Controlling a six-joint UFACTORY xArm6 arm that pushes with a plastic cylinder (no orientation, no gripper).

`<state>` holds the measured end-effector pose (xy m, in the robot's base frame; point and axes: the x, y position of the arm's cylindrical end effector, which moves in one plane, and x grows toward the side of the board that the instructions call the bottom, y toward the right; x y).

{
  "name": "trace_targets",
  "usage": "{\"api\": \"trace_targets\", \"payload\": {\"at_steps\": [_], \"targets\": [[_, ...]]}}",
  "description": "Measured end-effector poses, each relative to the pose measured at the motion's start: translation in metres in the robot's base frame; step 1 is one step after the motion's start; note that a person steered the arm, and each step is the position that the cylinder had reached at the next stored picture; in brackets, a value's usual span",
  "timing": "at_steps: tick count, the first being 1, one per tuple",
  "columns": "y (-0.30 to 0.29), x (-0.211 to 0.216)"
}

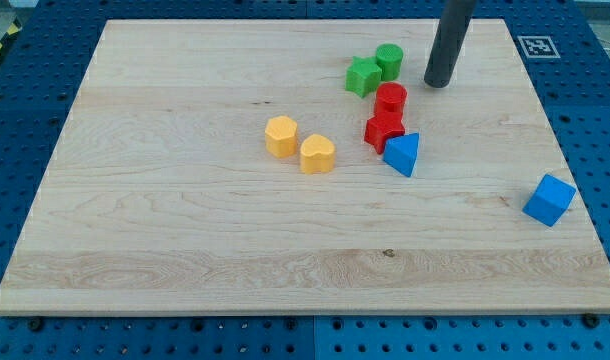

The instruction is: Push the green star at the bottom of the green circle

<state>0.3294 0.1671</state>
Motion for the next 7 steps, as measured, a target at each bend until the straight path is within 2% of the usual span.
{"api": "trace_targets", "payload": {"at_steps": [2, 5, 6, 7], "targets": [[-0.040, -0.003], [-0.044, -0.053], [-0.014, -0.053], [0.026, -0.078]]}}
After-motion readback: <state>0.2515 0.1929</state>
